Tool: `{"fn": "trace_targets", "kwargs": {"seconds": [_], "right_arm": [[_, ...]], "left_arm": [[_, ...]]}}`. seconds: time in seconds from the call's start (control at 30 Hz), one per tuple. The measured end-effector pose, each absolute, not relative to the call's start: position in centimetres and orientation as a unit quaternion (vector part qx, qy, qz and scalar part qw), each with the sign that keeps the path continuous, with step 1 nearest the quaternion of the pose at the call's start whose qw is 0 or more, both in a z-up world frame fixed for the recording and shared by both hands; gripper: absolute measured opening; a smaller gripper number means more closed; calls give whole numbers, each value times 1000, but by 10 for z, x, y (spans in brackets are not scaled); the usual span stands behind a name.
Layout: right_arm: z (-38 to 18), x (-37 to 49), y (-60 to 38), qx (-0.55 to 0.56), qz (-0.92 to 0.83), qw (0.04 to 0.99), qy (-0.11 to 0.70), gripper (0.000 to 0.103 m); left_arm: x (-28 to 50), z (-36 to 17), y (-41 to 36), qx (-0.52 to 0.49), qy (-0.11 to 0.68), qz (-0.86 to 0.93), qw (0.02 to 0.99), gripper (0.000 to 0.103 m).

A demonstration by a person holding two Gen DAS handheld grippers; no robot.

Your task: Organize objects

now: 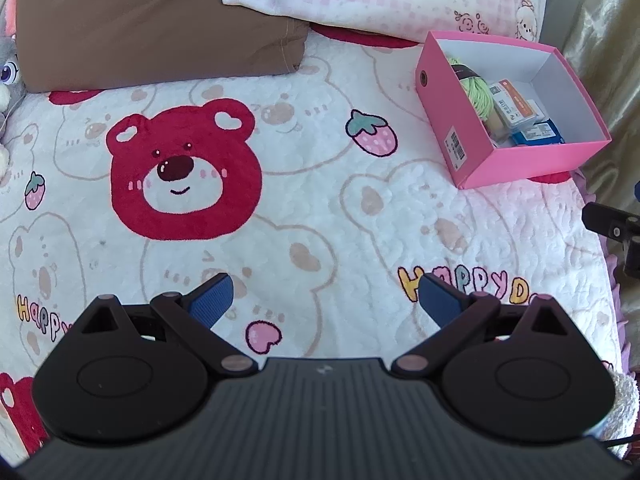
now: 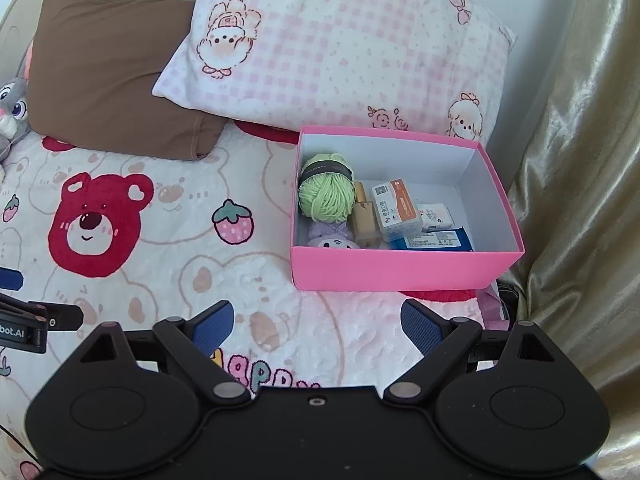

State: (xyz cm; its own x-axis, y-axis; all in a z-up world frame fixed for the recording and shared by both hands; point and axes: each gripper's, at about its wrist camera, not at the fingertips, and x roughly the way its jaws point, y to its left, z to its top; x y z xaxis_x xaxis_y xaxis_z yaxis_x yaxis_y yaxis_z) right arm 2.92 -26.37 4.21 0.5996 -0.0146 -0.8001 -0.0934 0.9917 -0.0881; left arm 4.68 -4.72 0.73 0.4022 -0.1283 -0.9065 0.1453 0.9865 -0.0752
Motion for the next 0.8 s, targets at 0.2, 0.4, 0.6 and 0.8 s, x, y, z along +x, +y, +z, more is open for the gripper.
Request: {"fn": "trace_targets", "kwargs": {"seconds": [0.2,0.4,0.6,0.8], "right_arm": [[41,28,-263,-62,22,891,448,93],[40,26,-263,-63,22,890,451,93],[41,27,-262,-62,21,889,453,93],[39,27,-264,-66,18,888,455,93]], "left_arm": [[46,10,-48,8,540,-80,838,100],[46,11,-49,11,542,-74,837,100],[48,8,-51,34,546,-62,835,100],[48,7,-50,36,547,-65,834,100]]}}
